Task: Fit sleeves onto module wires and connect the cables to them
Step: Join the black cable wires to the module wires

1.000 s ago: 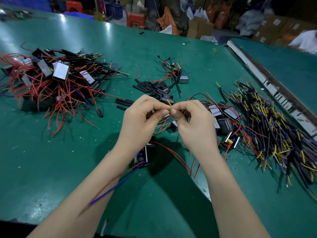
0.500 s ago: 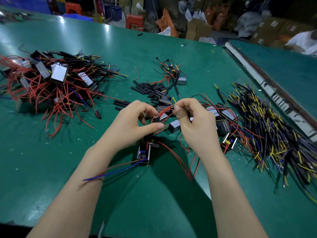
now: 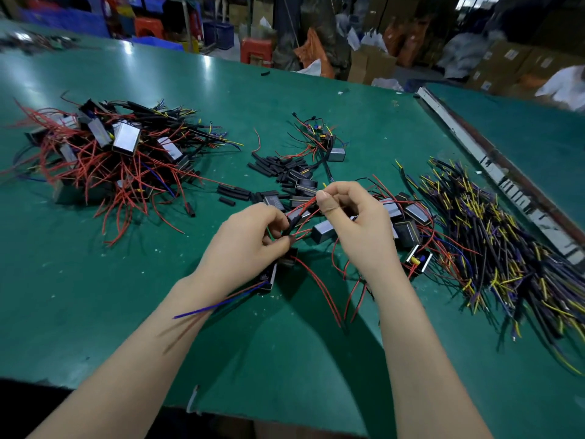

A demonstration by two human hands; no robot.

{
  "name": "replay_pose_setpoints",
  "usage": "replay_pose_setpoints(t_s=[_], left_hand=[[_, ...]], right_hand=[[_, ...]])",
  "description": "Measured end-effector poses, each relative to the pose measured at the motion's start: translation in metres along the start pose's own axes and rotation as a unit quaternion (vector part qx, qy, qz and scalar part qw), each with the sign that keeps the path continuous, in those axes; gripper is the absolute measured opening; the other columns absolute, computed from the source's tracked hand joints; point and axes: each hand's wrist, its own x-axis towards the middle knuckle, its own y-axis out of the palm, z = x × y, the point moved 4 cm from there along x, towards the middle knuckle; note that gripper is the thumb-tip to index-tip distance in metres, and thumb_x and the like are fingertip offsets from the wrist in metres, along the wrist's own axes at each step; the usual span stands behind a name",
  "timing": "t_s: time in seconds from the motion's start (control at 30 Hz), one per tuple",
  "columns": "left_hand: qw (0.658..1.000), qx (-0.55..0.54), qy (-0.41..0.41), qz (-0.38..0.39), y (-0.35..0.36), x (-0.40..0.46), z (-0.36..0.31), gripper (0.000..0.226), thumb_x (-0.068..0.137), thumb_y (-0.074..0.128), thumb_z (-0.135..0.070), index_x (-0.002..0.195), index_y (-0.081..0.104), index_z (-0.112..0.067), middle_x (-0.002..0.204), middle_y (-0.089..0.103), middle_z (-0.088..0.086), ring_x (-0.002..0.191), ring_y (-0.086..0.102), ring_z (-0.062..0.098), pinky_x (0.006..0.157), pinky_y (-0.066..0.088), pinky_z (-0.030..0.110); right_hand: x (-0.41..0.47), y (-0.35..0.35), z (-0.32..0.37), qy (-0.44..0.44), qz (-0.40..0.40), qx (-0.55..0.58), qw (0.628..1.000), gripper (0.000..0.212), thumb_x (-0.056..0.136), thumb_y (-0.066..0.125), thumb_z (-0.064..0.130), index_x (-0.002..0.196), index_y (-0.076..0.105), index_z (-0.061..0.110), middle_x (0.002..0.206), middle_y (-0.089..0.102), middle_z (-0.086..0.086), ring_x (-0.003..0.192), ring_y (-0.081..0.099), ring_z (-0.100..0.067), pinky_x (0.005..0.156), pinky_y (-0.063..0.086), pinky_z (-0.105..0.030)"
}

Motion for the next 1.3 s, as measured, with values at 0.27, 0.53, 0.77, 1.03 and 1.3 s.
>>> replay_pose_setpoints(t_s=[0.27, 0.53, 0.77, 1.03, 1.3], left_hand=[[0.996, -0.028, 0.058, -0.056, -0.009, 0.001, -0.011, 0.014, 0.082, 0.070, -0.009, 0.090, 0.062, -0.016, 0.080, 0.055, -0.012, 0.076, 0.050, 0.002, 0.073, 0.033, 0.002], [0.979, 0.070, 0.190, -0.011, -0.020, 0.007, -0.030, 0.019, 0.086, 0.061, -0.016, 0.100, 0.066, -0.004, 0.089, 0.065, 0.007, 0.080, 0.056, 0.024, 0.076, 0.041, 0.032], [0.984, 0.030, 0.175, -0.004, -0.024, 0.006, -0.031, 0.018, 0.088, 0.059, -0.020, 0.099, 0.067, -0.009, 0.086, 0.061, 0.004, 0.075, 0.054, 0.018, 0.071, 0.047, 0.035], [0.986, 0.028, 0.164, -0.010, -0.034, 0.003, -0.018, 0.015, 0.084, 0.062, -0.019, 0.092, 0.070, -0.010, 0.082, 0.054, -0.008, 0.073, 0.042, -0.001, 0.069, 0.042, 0.025], [0.985, 0.017, 0.174, 0.010, -0.036, 0.002, -0.022, 0.020, 0.085, 0.062, -0.023, 0.095, 0.072, -0.008, 0.085, 0.060, -0.002, 0.075, 0.050, 0.006, 0.072, 0.045, 0.027]], right_hand=[[0.002, -0.010, -0.005, 0.012, 0.075, 0.028, 0.997, 0.009, 0.091, 0.064, 0.027, 0.083, 0.065, 0.024, 0.074, 0.061, 0.014, 0.073, 0.054, -0.003, 0.069, 0.042, -0.016], [0.003, -0.013, -0.004, -0.016, 0.109, 0.023, 0.994, 0.011, 0.088, 0.068, 0.027, 0.079, 0.067, 0.032, 0.067, 0.059, 0.019, 0.065, 0.050, 0.002, 0.063, 0.038, -0.010], [0.000, -0.015, 0.003, -0.011, 0.131, 0.030, 0.991, 0.011, 0.091, 0.063, 0.022, 0.090, 0.070, 0.030, 0.071, 0.066, 0.020, 0.066, 0.054, 0.006, 0.065, 0.041, -0.008], [-0.003, -0.003, 0.001, 0.044, 0.164, 0.055, 0.984, 0.025, 0.092, 0.059, 0.004, 0.102, 0.062, 0.027, 0.077, 0.069, 0.008, 0.073, 0.061, -0.005, 0.071, 0.050, -0.024], [-0.005, 0.003, 0.001, 0.072, 0.148, 0.103, 0.981, 0.038, 0.077, 0.064, 0.004, 0.104, 0.050, 0.028, 0.074, 0.068, 0.000, 0.071, 0.059, -0.013, 0.063, 0.044, -0.019]])
